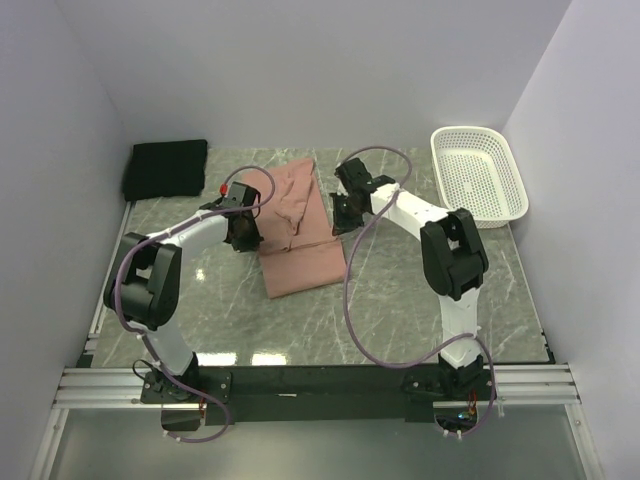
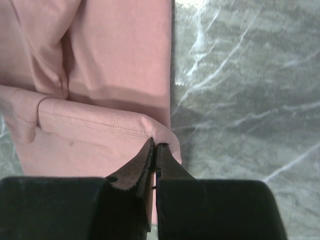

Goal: Fold and stack the t-shirts

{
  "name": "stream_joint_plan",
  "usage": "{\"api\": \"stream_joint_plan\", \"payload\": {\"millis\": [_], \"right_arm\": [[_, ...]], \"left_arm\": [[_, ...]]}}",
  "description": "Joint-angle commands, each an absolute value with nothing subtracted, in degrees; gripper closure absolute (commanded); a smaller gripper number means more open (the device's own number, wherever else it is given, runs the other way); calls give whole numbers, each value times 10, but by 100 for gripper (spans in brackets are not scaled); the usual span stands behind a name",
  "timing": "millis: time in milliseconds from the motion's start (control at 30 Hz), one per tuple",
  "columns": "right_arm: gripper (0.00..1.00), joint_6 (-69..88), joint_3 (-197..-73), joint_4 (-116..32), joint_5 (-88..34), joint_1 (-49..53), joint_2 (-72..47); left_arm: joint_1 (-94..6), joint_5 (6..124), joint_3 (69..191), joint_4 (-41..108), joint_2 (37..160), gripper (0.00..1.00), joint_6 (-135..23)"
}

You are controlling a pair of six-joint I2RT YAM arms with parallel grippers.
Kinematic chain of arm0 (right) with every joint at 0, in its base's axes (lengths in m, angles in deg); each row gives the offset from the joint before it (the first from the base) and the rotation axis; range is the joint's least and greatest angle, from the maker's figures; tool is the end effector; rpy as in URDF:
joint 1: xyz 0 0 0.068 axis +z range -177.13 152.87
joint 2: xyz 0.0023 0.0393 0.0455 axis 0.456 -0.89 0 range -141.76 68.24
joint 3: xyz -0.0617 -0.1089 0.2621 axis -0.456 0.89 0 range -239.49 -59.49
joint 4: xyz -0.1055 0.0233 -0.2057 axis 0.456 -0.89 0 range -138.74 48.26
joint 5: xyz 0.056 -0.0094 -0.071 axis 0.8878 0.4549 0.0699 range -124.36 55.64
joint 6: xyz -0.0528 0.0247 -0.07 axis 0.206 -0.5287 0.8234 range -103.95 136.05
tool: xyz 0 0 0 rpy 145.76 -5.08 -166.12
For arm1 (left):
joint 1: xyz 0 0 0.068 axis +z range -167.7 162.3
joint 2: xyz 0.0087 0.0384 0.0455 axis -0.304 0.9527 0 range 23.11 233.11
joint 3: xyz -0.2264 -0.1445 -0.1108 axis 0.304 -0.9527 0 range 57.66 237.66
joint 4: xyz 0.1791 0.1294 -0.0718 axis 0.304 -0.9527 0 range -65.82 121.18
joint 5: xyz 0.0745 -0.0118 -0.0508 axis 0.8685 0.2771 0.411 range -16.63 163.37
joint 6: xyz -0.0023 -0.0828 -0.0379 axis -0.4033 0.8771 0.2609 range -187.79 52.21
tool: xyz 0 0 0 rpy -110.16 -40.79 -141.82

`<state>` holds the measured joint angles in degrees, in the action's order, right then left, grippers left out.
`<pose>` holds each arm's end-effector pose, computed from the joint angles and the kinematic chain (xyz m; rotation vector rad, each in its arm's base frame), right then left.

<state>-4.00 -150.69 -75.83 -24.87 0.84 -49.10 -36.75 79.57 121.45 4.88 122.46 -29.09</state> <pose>0.3862 0.2204 0.1898 -0.2449 2.6799 0.4951 0.3315 -0.1052 0.1798 -0.4882 2.6088 -0.1953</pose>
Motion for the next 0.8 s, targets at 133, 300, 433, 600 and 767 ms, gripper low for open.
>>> {"api": "stream_joint_plan", "payload": {"millis": [133,300,433,600,767], "right_arm": [[93,-29,-1544,-728,-272,-3,-504],[72,-39,-1540,-723,-269,0,-456],[68,-44,-1532,-724,-284,8,-422],[69,-54,-1447,-654,-251,41,-356],[82,-64,-1401,-606,-212,85,-377]], "left_arm": [[-362,840,1217,71,1223,66,-275],[-362,849,1220,62,1187,51,-271],[-369,865,1223,37,1133,37,-257],[-431,895,1202,22,1067,33,-232],[-512,871,1129,52,1038,59,-186]]}}
